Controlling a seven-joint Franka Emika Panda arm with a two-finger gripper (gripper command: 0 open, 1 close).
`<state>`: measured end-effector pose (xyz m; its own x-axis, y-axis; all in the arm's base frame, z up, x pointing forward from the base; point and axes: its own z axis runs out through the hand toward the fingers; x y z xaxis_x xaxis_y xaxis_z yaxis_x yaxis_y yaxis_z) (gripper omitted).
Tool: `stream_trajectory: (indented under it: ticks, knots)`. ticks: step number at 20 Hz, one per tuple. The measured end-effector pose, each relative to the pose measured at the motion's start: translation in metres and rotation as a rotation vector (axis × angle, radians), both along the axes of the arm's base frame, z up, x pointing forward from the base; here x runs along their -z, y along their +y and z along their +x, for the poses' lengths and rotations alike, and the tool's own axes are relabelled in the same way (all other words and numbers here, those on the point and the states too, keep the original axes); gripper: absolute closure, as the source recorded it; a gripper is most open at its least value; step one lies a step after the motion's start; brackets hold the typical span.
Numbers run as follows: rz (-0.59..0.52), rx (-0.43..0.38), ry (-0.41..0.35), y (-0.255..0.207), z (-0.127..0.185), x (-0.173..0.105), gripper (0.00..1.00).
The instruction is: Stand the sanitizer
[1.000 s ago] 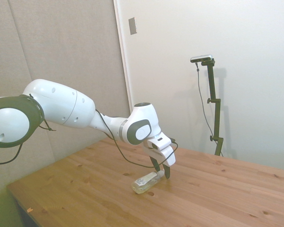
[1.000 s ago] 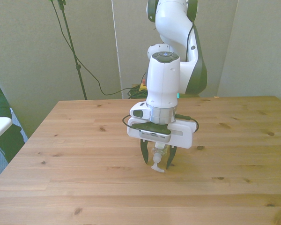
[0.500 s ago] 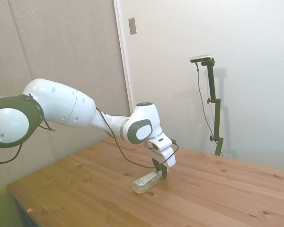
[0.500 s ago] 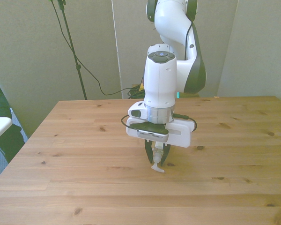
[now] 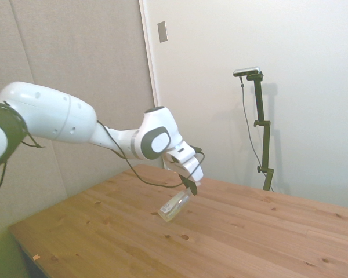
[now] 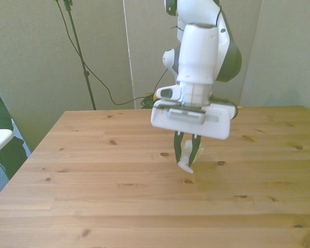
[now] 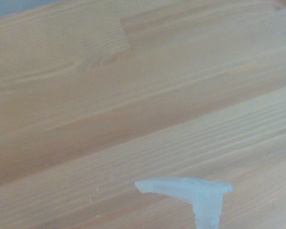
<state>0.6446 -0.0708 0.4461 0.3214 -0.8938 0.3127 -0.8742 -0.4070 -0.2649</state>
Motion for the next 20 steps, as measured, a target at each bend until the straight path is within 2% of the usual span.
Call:
stream_trajectory:
  ticks: [4, 7, 10, 13, 20]
  knots:
    - [-0.13, 0.036, -0.144, 0.036, -0.04, -0.042, 1.0]
    - [-0.223, 0.086, -0.233, 0.042, -0.048, -0.053, 1.0]
    - [-0.291, 0.142, -0.308, 0.045, -0.047, -0.049, 1.0]
    - [-0.34, 0.163, -0.387, 0.064, -0.037, -0.031, 1.0]
    - [-0.439, 0.185, -0.53, 0.116, 0.022, -0.004, 1.0]
